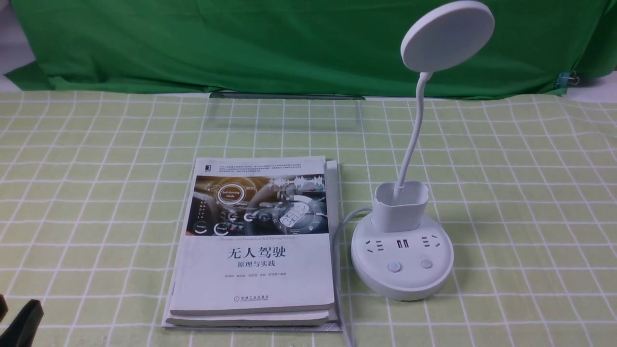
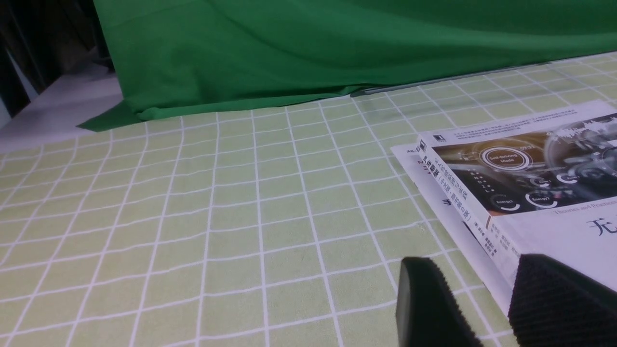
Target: Turn off the desk lamp on the green coffee tablecloth by hand.
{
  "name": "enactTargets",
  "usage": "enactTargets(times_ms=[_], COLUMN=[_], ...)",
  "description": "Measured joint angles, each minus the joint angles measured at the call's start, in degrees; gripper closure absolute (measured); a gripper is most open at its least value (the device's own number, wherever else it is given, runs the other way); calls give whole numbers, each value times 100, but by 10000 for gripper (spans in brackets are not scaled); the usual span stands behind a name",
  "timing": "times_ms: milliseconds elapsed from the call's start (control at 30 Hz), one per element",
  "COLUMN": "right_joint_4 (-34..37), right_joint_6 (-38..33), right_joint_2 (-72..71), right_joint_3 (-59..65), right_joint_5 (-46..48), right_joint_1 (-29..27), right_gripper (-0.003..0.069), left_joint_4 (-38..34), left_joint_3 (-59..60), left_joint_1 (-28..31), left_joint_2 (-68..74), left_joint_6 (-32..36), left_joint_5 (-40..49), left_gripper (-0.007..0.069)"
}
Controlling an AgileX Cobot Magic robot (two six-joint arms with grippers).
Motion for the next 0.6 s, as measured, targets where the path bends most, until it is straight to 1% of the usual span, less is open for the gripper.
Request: enactTargets(times_ms=[600], right_joint_4=[0], right_joint_6=[5], right_joint_2=[0], right_joint_3=[0], right_joint_5=[0], right_joint_1=[0], right_gripper=[483], left_joint_4=[0], left_joint_3=[0], left_joint_1=[0], left_joint_2=[0], left_joint_6=[0], left_joint_5=[0], left_gripper=[382])
